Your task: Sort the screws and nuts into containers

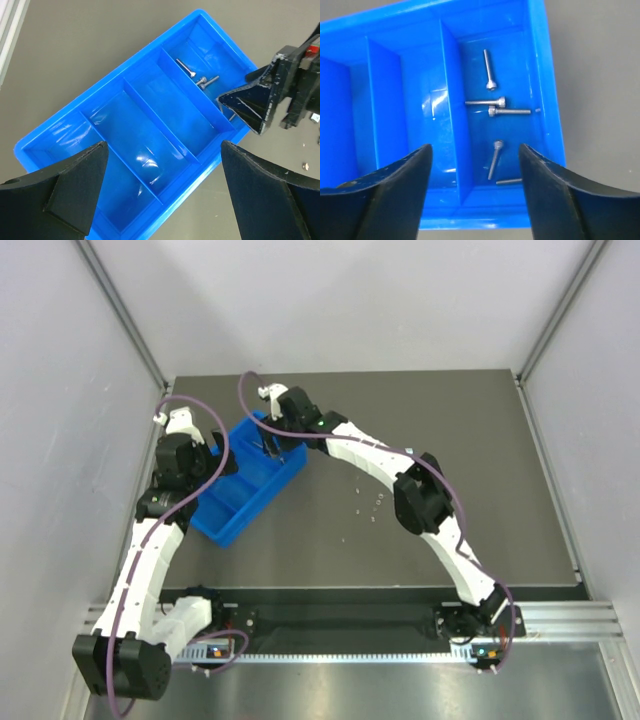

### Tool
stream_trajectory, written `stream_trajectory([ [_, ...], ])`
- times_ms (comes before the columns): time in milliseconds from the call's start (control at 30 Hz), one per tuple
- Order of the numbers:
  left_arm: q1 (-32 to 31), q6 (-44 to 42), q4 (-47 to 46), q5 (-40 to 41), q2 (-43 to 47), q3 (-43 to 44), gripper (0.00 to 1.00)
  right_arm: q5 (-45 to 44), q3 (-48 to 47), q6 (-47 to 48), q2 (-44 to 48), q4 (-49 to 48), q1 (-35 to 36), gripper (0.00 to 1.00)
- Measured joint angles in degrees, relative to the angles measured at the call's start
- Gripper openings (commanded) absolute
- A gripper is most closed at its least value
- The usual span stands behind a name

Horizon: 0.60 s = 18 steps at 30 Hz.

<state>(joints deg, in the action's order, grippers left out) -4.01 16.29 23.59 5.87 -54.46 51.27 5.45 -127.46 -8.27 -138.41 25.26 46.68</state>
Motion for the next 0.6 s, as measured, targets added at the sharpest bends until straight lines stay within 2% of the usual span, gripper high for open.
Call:
stream_trajectory([
  [100, 0.0, 0.0, 0.0, 0.0, 0.0, 0.0, 0.99, -0.3, 0.7, -0.5, 1.8, 0.8, -0.5, 0.74],
  [200, 0.0, 0.0, 0.0, 0.0, 0.0, 0.0, 0.99, -1.3, 6.3, -2.4, 7.5, 0.4, -2.3, 0.74],
  [400, 0.0, 0.0, 0.0, 0.0, 0.0, 0.0, 0.99, -4.1, 29.5, -4.6, 23.3, -4.5, -13.7, 0.74],
  [500, 0.0, 0.0, 0.0, 0.0, 0.0, 0.0, 0.99, -6.3, 38.5, -3.0, 27.0, -6.1, -19.3, 0.72],
  [600, 0.0, 0.0, 0.0, 0.0, 0.0, 0.0, 0.99, -6.7, 43.8, 1.5, 27.4, -7.4, -20.6, 0.71],
])
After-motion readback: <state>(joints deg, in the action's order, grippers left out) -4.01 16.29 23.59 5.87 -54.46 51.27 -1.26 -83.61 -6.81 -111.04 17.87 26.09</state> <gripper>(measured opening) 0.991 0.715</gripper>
